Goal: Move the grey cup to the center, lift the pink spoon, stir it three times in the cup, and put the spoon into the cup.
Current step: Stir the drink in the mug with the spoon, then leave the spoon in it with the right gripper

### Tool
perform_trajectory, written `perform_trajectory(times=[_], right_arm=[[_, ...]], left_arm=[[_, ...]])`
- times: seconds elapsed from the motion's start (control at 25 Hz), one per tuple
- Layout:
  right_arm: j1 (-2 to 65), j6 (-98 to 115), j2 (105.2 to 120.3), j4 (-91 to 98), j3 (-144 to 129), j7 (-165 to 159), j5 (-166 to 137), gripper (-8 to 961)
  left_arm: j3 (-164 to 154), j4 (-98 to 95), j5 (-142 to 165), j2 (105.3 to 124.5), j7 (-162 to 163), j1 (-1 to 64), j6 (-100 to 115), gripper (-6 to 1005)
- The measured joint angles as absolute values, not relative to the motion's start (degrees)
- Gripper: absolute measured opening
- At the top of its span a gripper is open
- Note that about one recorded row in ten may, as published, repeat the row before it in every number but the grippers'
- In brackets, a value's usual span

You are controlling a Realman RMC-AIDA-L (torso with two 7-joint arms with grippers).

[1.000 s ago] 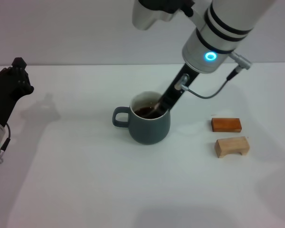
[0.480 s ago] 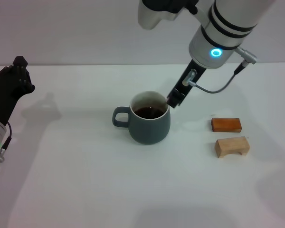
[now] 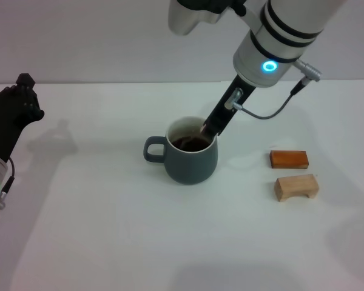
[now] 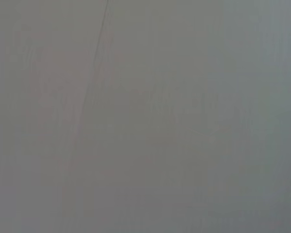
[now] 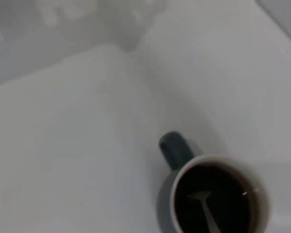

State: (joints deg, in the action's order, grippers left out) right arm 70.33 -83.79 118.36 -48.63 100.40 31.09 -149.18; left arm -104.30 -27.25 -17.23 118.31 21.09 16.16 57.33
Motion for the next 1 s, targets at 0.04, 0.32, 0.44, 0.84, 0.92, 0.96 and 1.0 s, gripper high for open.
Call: perform_trajectory(times=[0.04,0.32,0.44,0.84,0.92,0.96,1.0], right_arm=[[70.4,-83.3,118.36,-48.4,100.4,31.1,-149.9,146],[70.6,-85.0,118.39,-47.9,100.4,30.3,-153.0,145],[70.4,-86.7,118.4,-48.3,100.4,30.4,-151.6,146],[70.8,-82.3,118.45,-48.0,100.4,30.3,-152.4,147],[70.9,-83.4,118.44,-48.0,100.3,30.2,-154.0,147],[70.9,-83.4,118.44,-48.0,100.3,30.2,-154.0,147],[70.9,-84.1,118.43,-48.1,100.3,30.2,-154.1,147]], left_arm=[[-104.3,-27.3,-17.2,118.33,21.1,16.1,57.4,-2],[-104.4,-27.3,-17.3,118.37,21.1,16.1,57.5,-2],[-104.4,-27.3,-17.3,118.39,21.1,16.1,57.6,-2],[-104.4,-27.3,-17.1,118.39,21.4,16.1,57.7,-2],[-104.4,-27.2,-17.1,118.39,21.7,16.2,57.7,-2],[-104.4,-27.2,-17.0,118.39,21.8,16.2,57.8,-2],[-104.4,-27.2,-17.0,118.39,21.8,16.2,57.8,-2]])
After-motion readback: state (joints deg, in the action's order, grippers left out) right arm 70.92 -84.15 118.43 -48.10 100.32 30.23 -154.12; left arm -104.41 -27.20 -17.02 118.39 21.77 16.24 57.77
